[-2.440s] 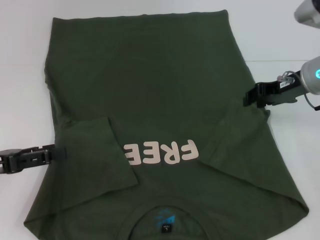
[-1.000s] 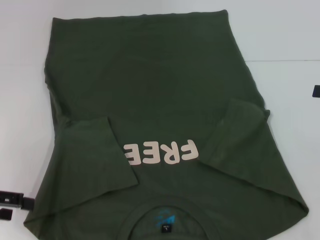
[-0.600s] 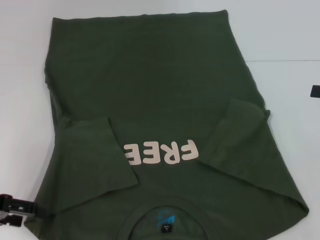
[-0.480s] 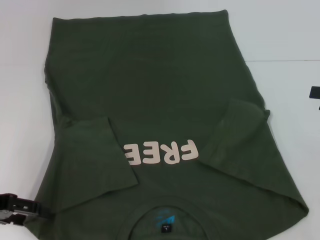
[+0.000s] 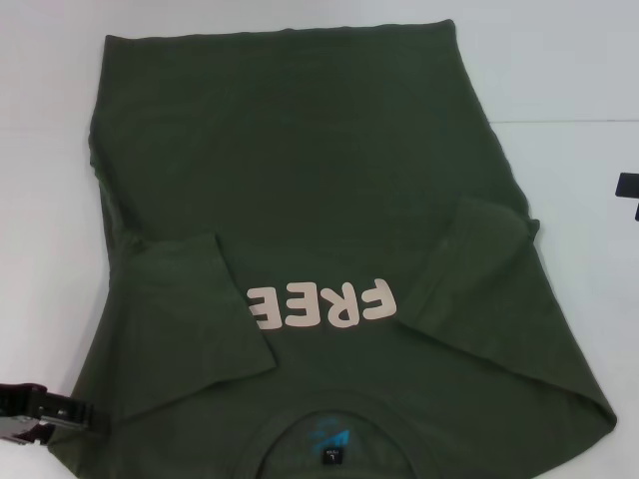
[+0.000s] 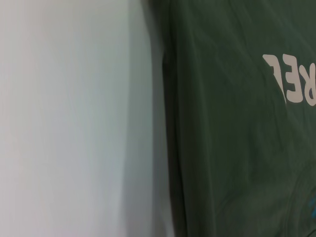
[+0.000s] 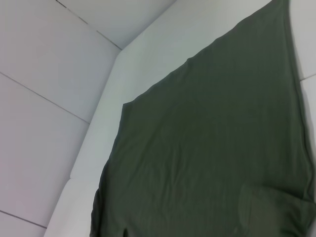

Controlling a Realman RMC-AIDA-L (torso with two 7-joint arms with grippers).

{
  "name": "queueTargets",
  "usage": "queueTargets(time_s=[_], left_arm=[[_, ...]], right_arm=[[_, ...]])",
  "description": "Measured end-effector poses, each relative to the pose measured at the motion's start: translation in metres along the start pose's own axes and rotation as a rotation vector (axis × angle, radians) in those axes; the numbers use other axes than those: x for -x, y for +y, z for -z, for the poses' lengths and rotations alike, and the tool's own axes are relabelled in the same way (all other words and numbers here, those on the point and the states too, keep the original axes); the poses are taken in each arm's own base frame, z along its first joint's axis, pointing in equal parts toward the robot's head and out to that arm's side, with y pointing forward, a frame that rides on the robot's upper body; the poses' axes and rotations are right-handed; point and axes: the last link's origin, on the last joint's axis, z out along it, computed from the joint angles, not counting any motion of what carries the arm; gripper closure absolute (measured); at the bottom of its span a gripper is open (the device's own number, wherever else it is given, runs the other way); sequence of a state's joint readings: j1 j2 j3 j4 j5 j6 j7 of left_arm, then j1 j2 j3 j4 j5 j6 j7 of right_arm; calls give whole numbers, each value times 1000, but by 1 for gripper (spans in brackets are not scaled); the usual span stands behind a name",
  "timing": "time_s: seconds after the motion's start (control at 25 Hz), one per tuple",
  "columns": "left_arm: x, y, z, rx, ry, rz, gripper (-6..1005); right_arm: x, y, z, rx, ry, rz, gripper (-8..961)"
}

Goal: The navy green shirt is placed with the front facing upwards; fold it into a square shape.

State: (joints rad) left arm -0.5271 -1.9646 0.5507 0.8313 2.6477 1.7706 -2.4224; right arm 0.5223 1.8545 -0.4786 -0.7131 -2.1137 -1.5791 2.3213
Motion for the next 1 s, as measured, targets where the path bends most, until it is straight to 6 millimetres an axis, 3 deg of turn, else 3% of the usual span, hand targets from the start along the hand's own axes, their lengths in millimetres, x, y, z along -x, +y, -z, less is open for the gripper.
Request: queueTargets(time_s=[0.12,0.32,0.4,1.0], left_arm=[[0,-1,1,-10,9,-5,94],[-2,-1,1,-17,11,-11,260],[-2,0,0,-18,6,-19,495],[-4,1,-4,-39,-17,-36,864]], right_arm=[[1,1,-1,1,0,2,102],[1,1,0,3,2,3,103],[1,1,0,4,3,2,103],[-1,3,-2,18,17,-7,104]])
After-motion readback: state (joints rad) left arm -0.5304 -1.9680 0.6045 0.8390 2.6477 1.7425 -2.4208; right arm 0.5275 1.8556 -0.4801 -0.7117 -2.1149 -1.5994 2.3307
